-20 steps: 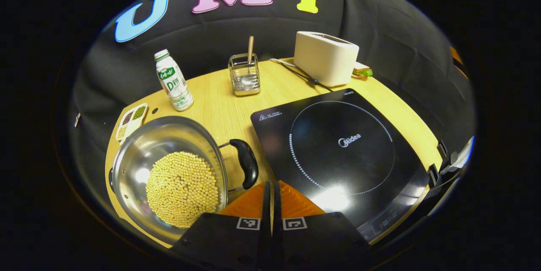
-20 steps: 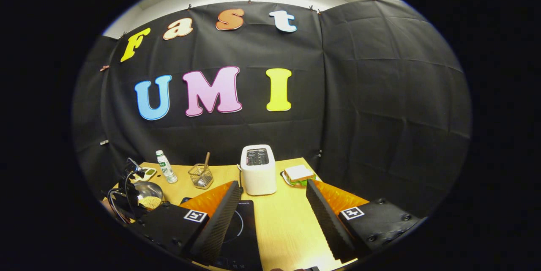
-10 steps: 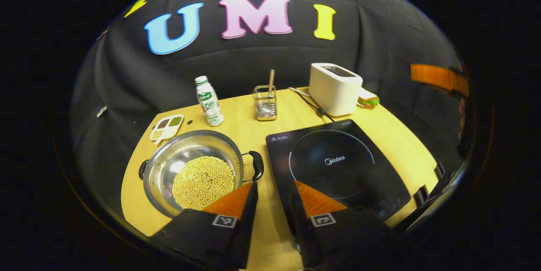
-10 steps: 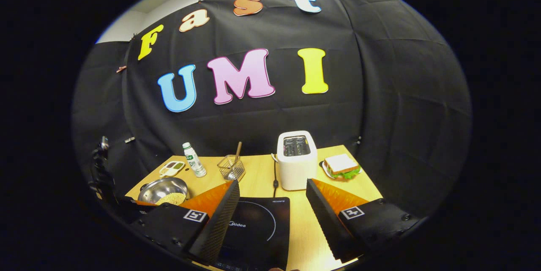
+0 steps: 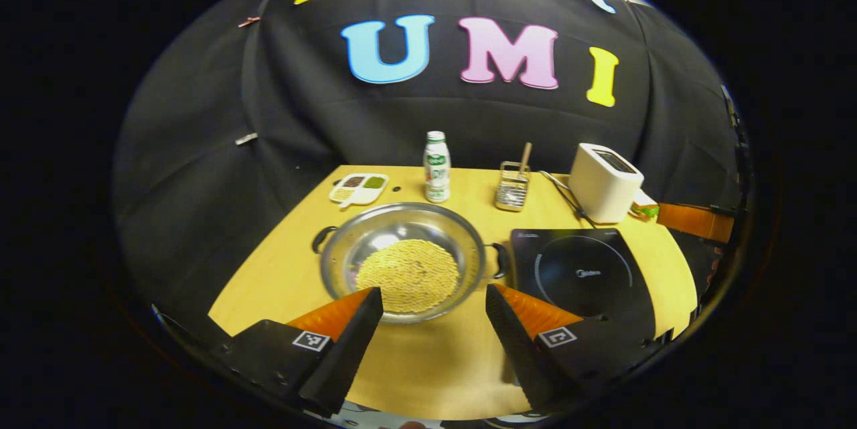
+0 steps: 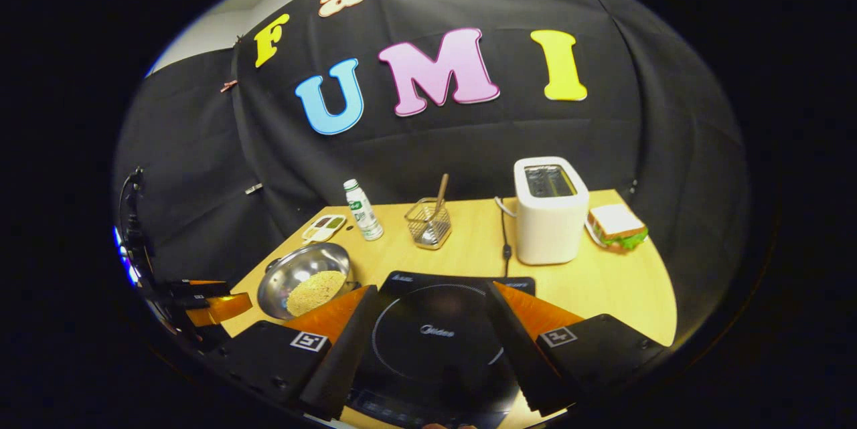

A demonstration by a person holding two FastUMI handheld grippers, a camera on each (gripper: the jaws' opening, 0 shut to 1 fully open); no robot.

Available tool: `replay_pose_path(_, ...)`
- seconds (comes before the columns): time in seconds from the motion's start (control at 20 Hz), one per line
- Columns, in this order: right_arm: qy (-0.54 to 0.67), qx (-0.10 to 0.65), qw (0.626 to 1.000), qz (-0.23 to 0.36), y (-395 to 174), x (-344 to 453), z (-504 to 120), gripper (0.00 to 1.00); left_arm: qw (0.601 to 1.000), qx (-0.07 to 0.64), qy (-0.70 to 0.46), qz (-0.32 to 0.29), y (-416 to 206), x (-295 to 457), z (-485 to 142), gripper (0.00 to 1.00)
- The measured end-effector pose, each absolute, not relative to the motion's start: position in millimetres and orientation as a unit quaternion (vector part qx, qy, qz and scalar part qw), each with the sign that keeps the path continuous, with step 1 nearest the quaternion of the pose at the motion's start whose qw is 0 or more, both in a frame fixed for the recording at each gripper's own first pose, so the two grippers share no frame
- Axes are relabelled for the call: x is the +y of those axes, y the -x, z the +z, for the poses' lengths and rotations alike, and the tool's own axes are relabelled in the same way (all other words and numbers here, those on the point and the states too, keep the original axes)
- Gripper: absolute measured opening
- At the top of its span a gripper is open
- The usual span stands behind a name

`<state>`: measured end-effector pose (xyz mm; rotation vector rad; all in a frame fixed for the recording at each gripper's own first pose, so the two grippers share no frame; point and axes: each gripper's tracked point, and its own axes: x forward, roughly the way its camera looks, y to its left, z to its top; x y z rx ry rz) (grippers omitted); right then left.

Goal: First push the handle of the pot to place it horizontally, then grasp the pot with both hands and set it on the induction cooktop.

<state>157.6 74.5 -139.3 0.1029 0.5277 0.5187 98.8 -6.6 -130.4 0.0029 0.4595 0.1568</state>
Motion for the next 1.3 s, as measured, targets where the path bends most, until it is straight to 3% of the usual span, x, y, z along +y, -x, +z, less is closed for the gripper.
replay_pose_path(0.35, -0.069, 0.312, 0.915, 0.247, -147, 153, -164, 0.99, 0.975, 0.194, 0.034, 0.105, -107, 95, -108, 0.97)
replay_pose_path(0.65, -0.107, 0.368, 0.898, 0.216, -148, 216, -202, 0.99, 0.979, 0.187, 0.017, 0.072, -146, 162, -120, 0.97)
replay_pose_path(1.3, -0.101, 0.400, 0.898, 0.151, -173, 272, -292, 0.99, 0.979, 0.200, 0.034, -0.013, -231, 200, -181, 0.99)
